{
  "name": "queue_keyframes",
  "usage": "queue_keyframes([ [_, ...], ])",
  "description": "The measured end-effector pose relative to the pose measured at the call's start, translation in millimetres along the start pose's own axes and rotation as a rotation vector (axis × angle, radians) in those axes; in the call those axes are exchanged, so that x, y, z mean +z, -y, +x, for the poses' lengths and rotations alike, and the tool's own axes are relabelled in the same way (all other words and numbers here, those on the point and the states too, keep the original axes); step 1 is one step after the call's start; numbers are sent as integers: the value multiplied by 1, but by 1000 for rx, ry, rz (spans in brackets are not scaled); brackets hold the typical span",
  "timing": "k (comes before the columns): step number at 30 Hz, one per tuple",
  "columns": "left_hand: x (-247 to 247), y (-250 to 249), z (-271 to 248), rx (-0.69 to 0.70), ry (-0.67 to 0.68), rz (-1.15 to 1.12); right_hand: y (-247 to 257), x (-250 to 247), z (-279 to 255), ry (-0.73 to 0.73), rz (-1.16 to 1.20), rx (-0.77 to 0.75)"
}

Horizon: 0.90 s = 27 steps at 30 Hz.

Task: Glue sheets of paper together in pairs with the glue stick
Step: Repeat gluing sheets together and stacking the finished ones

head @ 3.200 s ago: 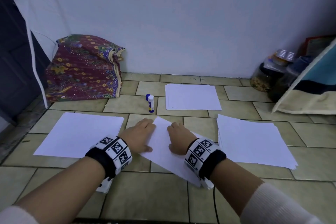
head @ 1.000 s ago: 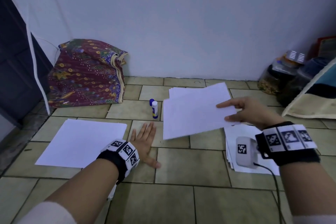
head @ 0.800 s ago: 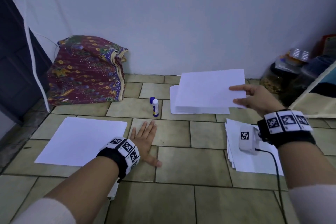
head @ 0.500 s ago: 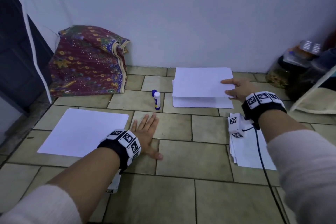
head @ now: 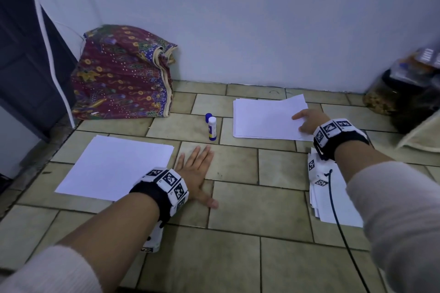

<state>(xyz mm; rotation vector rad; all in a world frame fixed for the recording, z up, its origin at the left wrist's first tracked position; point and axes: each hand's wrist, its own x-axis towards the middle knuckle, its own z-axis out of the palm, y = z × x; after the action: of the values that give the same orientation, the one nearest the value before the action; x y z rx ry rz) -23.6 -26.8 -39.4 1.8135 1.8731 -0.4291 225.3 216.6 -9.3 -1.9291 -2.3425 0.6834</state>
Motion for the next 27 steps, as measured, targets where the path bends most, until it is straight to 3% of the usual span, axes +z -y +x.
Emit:
queue_keyframes([
  [7,2,2,3,1,-10,12,12,-9,-2,92,-169,96],
  [10,0,0,2,-8,-10,34,20,-12,-7,1,-310,85],
  [14,-1,-1,2,-19,-20,50,27,-18,-19,-70,-277,52],
  [17,0,-1,3,-28,-25,58,33,-27,-44,40,-205,23],
  [21,2,-2,3,-44,-31,80,18,-25,-89,293,-178,7],
  [27,4,-4,6,-67,-25,90,-11,15,-154,383,-486,68],
])
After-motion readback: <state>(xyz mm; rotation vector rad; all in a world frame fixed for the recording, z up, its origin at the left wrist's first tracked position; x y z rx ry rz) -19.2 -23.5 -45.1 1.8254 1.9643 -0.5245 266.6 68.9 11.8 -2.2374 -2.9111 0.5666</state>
